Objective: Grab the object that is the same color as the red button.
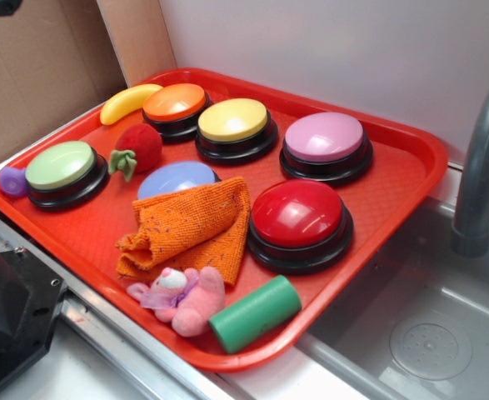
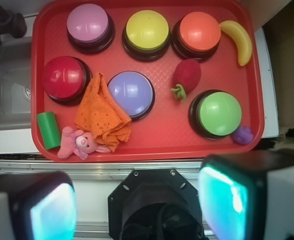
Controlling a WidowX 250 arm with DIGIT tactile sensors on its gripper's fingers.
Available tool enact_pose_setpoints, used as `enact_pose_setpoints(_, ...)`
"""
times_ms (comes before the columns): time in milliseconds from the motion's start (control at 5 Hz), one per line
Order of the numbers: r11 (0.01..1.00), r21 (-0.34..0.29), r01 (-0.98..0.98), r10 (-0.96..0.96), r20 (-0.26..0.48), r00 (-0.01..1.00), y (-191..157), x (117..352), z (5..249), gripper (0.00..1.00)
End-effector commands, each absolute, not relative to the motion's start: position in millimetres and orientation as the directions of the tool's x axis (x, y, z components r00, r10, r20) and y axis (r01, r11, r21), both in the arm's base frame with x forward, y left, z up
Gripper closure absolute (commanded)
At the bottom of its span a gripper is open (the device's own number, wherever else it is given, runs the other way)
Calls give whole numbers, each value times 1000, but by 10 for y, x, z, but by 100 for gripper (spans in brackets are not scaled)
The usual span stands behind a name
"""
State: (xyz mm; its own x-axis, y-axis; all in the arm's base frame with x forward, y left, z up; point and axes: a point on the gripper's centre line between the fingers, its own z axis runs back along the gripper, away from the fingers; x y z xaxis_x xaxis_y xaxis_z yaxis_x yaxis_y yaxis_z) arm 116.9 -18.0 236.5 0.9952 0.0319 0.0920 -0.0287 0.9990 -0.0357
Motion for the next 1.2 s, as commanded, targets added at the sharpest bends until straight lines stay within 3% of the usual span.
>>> enact_pose_setpoints(0,999,-36,-29,32,92,995,-180,1169,2365,0)
enact_pose_setpoints(400,998,28,-55,51,126,991,124,1473,1962,0)
enact_pose_setpoints(600,986,93,-136,118,172,978,355,1637,1716,0)
enact_pose_setpoints(800,965,128,-229,207,163,965,548,1791,1434,0)
enact_pose_setpoints(1000,952,108,-286,264,178,948,706,1928,1076,0)
